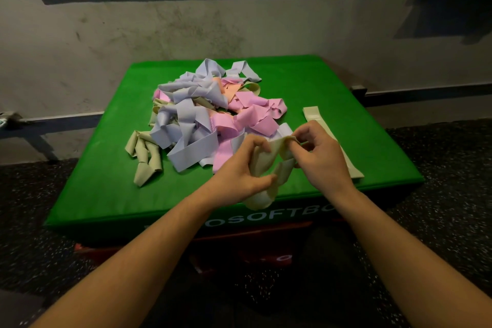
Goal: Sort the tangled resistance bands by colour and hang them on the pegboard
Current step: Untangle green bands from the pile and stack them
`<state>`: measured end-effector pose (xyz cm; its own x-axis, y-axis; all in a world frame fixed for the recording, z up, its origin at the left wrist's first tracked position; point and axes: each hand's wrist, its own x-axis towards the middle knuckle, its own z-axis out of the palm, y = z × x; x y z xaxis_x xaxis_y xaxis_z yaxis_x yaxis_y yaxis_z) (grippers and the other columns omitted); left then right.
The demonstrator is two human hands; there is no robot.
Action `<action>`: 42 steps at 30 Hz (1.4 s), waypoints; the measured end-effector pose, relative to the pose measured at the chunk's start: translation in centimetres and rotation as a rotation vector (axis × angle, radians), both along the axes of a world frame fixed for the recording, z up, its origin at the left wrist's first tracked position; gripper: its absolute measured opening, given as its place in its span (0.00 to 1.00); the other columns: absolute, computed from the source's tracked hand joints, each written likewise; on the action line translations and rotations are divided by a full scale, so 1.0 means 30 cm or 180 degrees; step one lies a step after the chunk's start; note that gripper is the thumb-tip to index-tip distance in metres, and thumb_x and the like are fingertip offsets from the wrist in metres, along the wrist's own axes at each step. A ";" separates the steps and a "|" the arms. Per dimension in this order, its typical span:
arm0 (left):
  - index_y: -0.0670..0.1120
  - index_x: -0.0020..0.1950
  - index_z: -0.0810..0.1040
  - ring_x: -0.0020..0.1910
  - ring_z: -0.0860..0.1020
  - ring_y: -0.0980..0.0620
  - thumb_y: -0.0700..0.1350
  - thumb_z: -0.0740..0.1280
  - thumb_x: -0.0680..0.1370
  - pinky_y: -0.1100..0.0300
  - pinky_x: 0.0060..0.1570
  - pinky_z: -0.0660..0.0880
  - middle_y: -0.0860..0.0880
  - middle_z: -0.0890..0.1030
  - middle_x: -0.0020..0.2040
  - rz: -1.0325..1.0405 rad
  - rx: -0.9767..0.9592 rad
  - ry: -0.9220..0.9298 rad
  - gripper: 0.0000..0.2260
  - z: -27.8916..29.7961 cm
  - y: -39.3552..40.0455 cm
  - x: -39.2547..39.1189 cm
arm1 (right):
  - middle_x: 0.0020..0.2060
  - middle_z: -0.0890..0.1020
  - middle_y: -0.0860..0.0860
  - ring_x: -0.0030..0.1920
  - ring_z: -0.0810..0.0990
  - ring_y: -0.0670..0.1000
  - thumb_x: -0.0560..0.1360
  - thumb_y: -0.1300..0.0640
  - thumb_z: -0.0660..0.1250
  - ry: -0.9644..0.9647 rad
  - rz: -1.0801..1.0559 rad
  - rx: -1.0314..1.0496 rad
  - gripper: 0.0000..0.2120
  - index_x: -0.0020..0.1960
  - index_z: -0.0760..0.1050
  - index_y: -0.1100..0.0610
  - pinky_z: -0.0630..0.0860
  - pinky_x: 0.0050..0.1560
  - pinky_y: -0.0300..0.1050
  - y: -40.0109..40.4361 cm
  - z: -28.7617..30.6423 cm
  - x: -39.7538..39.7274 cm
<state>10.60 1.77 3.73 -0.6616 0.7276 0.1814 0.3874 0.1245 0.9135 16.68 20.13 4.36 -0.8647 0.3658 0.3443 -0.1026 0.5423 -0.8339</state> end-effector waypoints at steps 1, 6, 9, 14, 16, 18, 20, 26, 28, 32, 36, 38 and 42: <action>0.51 0.60 0.66 0.44 0.79 0.58 0.39 0.74 0.74 0.62 0.43 0.77 0.51 0.75 0.50 -0.0083 0.0010 -0.0118 0.22 0.008 0.000 0.007 | 0.39 0.82 0.42 0.37 0.82 0.47 0.77 0.56 0.70 0.0069 0.0007 -0.0080 0.06 0.44 0.73 0.48 0.81 0.37 0.56 -0.006 0.008 -0.001; 0.53 0.56 0.68 0.35 0.74 0.59 0.41 0.71 0.77 0.62 0.36 0.73 0.54 0.76 0.38 0.0870 0.0047 0.0439 0.15 -0.002 0.021 0.013 | 0.39 0.84 0.49 0.40 0.83 0.48 0.76 0.63 0.70 0.0082 0.0262 -0.1090 0.08 0.47 0.75 0.52 0.81 0.38 0.46 -0.027 0.050 -0.009; 0.52 0.47 0.73 0.35 0.74 0.53 0.40 0.71 0.74 0.54 0.34 0.73 0.54 0.76 0.36 0.1623 -0.0188 0.1330 0.10 -0.007 0.022 0.008 | 0.42 0.86 0.49 0.44 0.85 0.48 0.77 0.65 0.69 -0.0222 0.0444 -0.1395 0.08 0.51 0.77 0.52 0.83 0.42 0.47 -0.033 0.061 -0.014; 0.46 0.44 0.73 0.32 0.72 0.49 0.36 0.70 0.73 0.52 0.28 0.70 0.50 0.75 0.36 0.1764 -0.0023 0.2046 0.08 -0.024 0.017 0.017 | 0.41 0.86 0.50 0.44 0.85 0.49 0.77 0.62 0.69 -0.0689 0.0574 -0.1327 0.06 0.50 0.83 0.53 0.83 0.42 0.46 -0.042 0.062 -0.014; 0.47 0.46 0.71 0.32 0.70 0.49 0.36 0.70 0.73 0.55 0.28 0.66 0.49 0.75 0.36 0.1727 0.0047 0.2186 0.10 -0.037 0.011 0.016 | 0.42 0.87 0.52 0.44 0.85 0.51 0.78 0.65 0.67 -0.0680 0.0679 -0.1533 0.10 0.53 0.82 0.53 0.83 0.42 0.48 -0.045 0.061 -0.014; 0.50 0.46 0.68 0.33 0.66 0.54 0.37 0.70 0.72 0.60 0.30 0.62 0.50 0.74 0.37 0.1680 0.0032 0.2227 0.13 -0.049 0.007 0.015 | 0.43 0.87 0.54 0.43 0.85 0.52 0.78 0.68 0.65 -0.0610 0.0742 -0.1867 0.14 0.55 0.81 0.52 0.82 0.42 0.48 -0.055 0.068 -0.013; 0.51 0.46 0.68 0.33 0.62 0.58 0.38 0.70 0.71 0.63 0.30 0.58 0.54 0.71 0.36 0.1687 -0.0041 0.2245 0.12 -0.057 0.009 0.019 | 0.43 0.87 0.52 0.43 0.85 0.50 0.78 0.70 0.62 -0.0588 0.0771 -0.1935 0.15 0.50 0.83 0.53 0.82 0.41 0.44 -0.066 0.074 -0.012; 0.45 0.44 0.75 0.31 0.67 0.55 0.45 0.70 0.73 0.67 0.28 0.59 0.56 0.71 0.38 0.1650 -0.0110 0.2076 0.06 -0.066 0.007 0.020 | 0.55 0.84 0.55 0.55 0.83 0.53 0.79 0.64 0.62 -0.0685 0.1080 -0.2139 0.12 0.56 0.82 0.62 0.82 0.53 0.49 -0.067 0.088 -0.008; 0.47 0.46 0.74 0.32 0.68 0.55 0.43 0.72 0.73 0.66 0.30 0.64 0.57 0.72 0.39 0.1470 -0.0106 0.1913 0.08 -0.069 0.006 0.019 | 0.55 0.85 0.54 0.53 0.83 0.53 0.77 0.64 0.67 -0.0536 0.0981 -0.2019 0.09 0.54 0.83 0.58 0.82 0.53 0.49 -0.074 0.086 -0.014; 0.50 0.53 0.71 0.44 0.74 0.53 0.51 0.70 0.75 0.61 0.43 0.74 0.52 0.72 0.50 0.0769 0.0497 0.1079 0.12 -0.065 0.000 0.021 | 0.47 0.85 0.49 0.47 0.81 0.48 0.76 0.70 0.66 -0.0202 0.0956 -0.1827 0.15 0.52 0.81 0.52 0.80 0.43 0.43 -0.072 0.092 -0.032; 0.61 0.64 0.66 0.64 0.74 0.55 0.58 0.70 0.73 0.57 0.61 0.73 0.55 0.72 0.64 0.0793 0.0653 -0.0117 0.22 -0.042 -0.003 -0.002 | 0.43 0.83 0.50 0.41 0.80 0.44 0.76 0.72 0.64 -0.0143 0.1313 -0.1915 0.19 0.57 0.78 0.50 0.76 0.37 0.36 -0.054 0.127 -0.038; 0.55 0.63 0.72 0.62 0.77 0.55 0.50 0.71 0.77 0.57 0.60 0.76 0.51 0.78 0.62 0.0414 0.0568 -0.0657 0.17 -0.032 0.006 -0.006 | 0.43 0.84 0.48 0.42 0.80 0.43 0.77 0.71 0.64 -0.0190 0.1324 -0.1917 0.17 0.56 0.78 0.51 0.76 0.38 0.35 -0.055 0.136 -0.050; 0.47 0.58 0.78 0.52 0.82 0.56 0.38 0.68 0.78 0.62 0.52 0.78 0.53 0.85 0.50 0.0159 0.0581 -0.1127 0.10 -0.039 0.023 0.013 | 0.43 0.85 0.46 0.44 0.81 0.44 0.78 0.68 0.65 -0.0195 0.1105 -0.1994 0.14 0.56 0.77 0.51 0.78 0.39 0.37 -0.056 0.148 -0.082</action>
<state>10.99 2.46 2.58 -0.7401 0.6699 0.0590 0.0421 -0.0413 0.9983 14.22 18.45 8.80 -0.9780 0.1793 0.1067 -0.1252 -0.0953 -0.9875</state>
